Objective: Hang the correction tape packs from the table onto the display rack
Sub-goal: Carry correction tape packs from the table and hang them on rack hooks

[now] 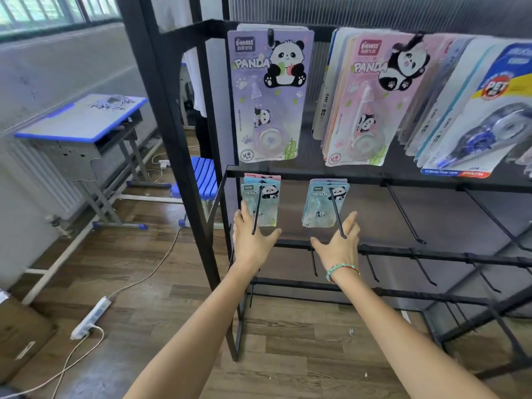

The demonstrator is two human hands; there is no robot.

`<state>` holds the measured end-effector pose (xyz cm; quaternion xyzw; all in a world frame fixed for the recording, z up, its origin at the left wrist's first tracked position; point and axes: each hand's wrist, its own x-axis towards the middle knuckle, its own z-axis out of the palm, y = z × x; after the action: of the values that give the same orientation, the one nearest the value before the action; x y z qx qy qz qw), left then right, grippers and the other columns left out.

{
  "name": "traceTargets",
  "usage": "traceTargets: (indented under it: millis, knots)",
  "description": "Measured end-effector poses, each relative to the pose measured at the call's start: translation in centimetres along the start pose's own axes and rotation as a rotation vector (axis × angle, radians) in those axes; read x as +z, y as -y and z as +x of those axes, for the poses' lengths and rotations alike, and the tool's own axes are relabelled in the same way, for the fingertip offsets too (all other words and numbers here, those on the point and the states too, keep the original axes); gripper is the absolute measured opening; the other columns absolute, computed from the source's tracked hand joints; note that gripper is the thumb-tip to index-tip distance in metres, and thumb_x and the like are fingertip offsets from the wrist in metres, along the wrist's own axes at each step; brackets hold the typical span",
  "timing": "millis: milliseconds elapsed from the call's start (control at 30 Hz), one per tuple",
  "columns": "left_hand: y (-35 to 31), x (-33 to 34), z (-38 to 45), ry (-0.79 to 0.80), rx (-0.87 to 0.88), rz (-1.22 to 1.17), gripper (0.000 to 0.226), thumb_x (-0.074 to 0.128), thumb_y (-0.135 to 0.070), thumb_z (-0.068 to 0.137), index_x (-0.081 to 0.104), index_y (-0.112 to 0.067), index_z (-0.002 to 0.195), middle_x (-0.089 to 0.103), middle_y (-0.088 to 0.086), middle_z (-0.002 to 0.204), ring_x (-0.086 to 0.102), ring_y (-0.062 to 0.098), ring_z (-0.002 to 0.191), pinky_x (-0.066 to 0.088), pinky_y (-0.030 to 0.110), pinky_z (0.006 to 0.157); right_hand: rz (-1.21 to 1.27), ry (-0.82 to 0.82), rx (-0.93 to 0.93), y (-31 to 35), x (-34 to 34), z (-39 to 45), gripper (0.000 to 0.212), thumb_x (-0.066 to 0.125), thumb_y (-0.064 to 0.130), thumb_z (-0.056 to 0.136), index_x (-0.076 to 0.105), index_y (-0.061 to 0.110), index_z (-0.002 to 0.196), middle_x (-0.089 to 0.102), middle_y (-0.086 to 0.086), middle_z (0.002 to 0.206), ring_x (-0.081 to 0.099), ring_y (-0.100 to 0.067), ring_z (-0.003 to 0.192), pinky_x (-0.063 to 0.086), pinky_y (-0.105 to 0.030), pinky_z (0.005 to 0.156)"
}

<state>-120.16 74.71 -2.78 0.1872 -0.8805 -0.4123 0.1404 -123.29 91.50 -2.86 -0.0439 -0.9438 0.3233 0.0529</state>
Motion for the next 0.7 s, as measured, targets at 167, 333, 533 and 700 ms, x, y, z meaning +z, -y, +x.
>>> traceTargets:
  millis: [167,333,533,700]
  knots:
    - [-0.2,-2.1,-4.6,-0.014,0.054,0.085,0.095,0.075,-0.033,0.081,0.016,-0.01,0.153,0.026,0.012,0.155,0.025,0.027,0.143,0.029,0.046,0.116,-0.006,0.073,-0.073,-0.1,-1.5,-3.9,0.102,0.071,0.033,0.082,0.001,0.0,0.15,0.018,-0.018,0.151,0.027,-0.034,0.136,0.032,-0.039,0.107]
    - [-0.2,-4.9,-10.2,-0.104,0.087,0.191,0.084,0.067,-0.034,0.088,0.019,-0.008,0.152,0.023,0.01,0.157,0.021,0.024,0.145,0.019,0.036,0.119,-0.041,0.128,-0.215,0.4,-2.7,-8.1,0.094,0.069,0.033,0.083,0.011,0.0,0.149,0.02,-0.018,0.152,0.031,-0.036,0.134,0.032,-0.04,0.107]
    - [2.1,-9.3,-15.5,-0.177,0.044,0.237,0.082,0.069,-0.031,0.086,0.023,-0.009,0.151,0.025,0.011,0.156,0.019,0.023,0.146,0.019,0.04,0.119,-0.078,0.207,-0.398,2.5,-3.0,-12.9,0.086,0.062,0.037,0.089,0.011,0.004,0.151,0.018,-0.013,0.155,0.023,-0.028,0.141,0.025,-0.035,0.113]
    - [5.1,-14.9,-20.4,-0.261,-0.067,0.235,0.079,0.064,-0.032,0.09,0.019,-0.011,0.152,0.02,0.009,0.158,0.016,0.021,0.147,0.017,0.038,0.12,-0.092,0.288,-0.571,6.6,-1.6,-17.4,0.078,0.058,0.039,0.09,0.018,0.01,0.151,0.021,-0.008,0.155,0.022,-0.022,0.142,0.024,-0.034,0.115]
